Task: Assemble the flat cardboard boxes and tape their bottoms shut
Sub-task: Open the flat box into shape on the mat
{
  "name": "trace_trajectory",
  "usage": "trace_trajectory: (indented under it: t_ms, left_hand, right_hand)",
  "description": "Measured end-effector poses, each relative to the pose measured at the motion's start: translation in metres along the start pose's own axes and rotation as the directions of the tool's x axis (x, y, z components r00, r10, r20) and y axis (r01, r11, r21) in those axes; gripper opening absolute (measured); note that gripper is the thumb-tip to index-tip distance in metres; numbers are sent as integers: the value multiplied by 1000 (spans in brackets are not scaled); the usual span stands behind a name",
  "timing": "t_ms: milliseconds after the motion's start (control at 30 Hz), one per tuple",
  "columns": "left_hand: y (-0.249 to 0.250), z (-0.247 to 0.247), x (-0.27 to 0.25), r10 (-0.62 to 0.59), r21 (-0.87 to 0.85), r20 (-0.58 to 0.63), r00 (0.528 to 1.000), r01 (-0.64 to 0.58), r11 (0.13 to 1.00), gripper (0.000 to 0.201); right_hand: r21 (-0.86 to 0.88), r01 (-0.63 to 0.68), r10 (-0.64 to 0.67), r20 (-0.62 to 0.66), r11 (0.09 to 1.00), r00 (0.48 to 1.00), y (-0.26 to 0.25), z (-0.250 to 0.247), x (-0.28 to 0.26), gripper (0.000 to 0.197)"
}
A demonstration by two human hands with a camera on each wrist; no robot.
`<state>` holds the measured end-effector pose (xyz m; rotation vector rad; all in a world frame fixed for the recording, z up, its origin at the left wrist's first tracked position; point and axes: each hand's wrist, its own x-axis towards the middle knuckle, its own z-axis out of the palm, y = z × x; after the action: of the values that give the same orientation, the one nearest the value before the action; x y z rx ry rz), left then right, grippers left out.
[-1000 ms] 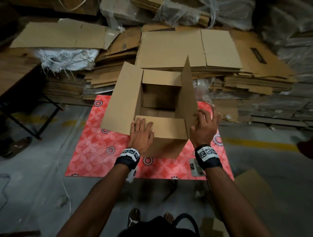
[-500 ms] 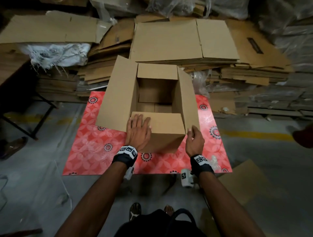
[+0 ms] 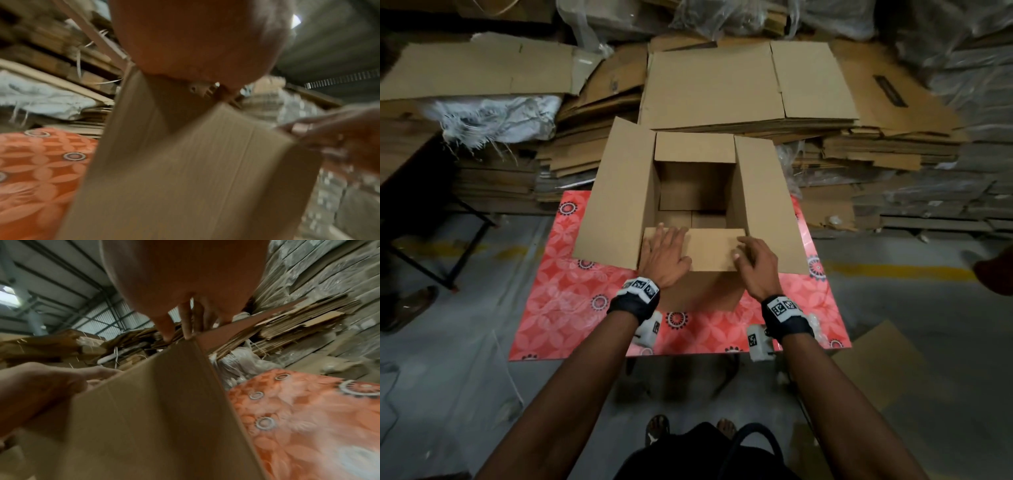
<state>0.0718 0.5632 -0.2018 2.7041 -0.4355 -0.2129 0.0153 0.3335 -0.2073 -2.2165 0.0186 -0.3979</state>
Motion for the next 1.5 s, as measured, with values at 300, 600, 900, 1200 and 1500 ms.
trace_trajectory:
  t_ms: [300,600,900,1200,1500]
  left_hand:
    - [25,-53,25,61,51,-46,997,-58,997,73]
    - [53,-102,-56,107,-63,-286,952,-130,989,31]
    - [36,-63,-99,27,-87,286,958,-2,996,55]
    - [22,7,-87,-14,235,131,991,-17,972,86]
    - [20,31,-92,-26,-296,-50,998,10,955,66]
  right_hand:
    - [-2,-98,97,119,995,988,-30,-7,57,40]
    - [471,-185,98,203,862,974,-60,-58,38,20]
    - [374,-501,182,631,781,754,-26,-54,0,32]
    - [-358,108,62,430,927,901,-10,-15,-11,47]
    - [-612,182,14,302,770,953,-22,2,-32,5]
